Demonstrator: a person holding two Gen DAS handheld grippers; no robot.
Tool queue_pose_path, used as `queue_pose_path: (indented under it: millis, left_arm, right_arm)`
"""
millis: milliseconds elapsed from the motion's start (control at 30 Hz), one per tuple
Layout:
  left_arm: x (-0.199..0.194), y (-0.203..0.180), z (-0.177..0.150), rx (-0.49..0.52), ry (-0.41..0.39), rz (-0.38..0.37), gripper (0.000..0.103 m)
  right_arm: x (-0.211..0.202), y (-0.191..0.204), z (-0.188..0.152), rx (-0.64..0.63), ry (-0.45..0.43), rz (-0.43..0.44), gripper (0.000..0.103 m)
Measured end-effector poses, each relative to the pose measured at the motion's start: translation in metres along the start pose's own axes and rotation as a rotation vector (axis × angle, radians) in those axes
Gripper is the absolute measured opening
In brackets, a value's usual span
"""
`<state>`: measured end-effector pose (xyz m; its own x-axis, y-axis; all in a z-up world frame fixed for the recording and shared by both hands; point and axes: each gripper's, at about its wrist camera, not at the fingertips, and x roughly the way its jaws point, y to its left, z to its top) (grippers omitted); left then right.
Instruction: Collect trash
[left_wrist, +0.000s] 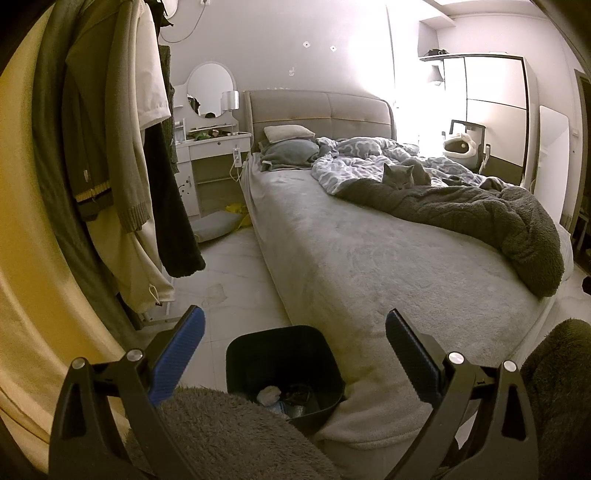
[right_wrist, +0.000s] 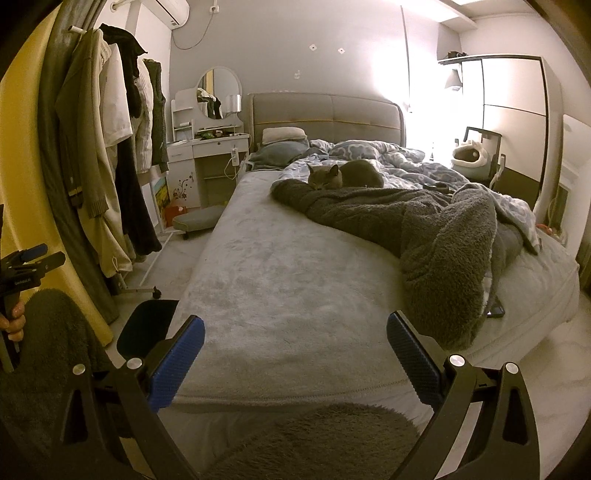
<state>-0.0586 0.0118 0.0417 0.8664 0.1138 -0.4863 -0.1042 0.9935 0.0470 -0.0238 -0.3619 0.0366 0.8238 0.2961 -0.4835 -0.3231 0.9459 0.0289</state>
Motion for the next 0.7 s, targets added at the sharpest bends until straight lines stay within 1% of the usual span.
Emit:
queue_pose_path:
  millis: [700]
  left_arm:
    - [-0.0002, -0.0025, -0.0015, 0.004, 0.000, -0.002, 0.100]
  right_arm:
    - [-0.0003, 0.0009, -0.0006, 0.000, 0.000, -0.001, 0.100]
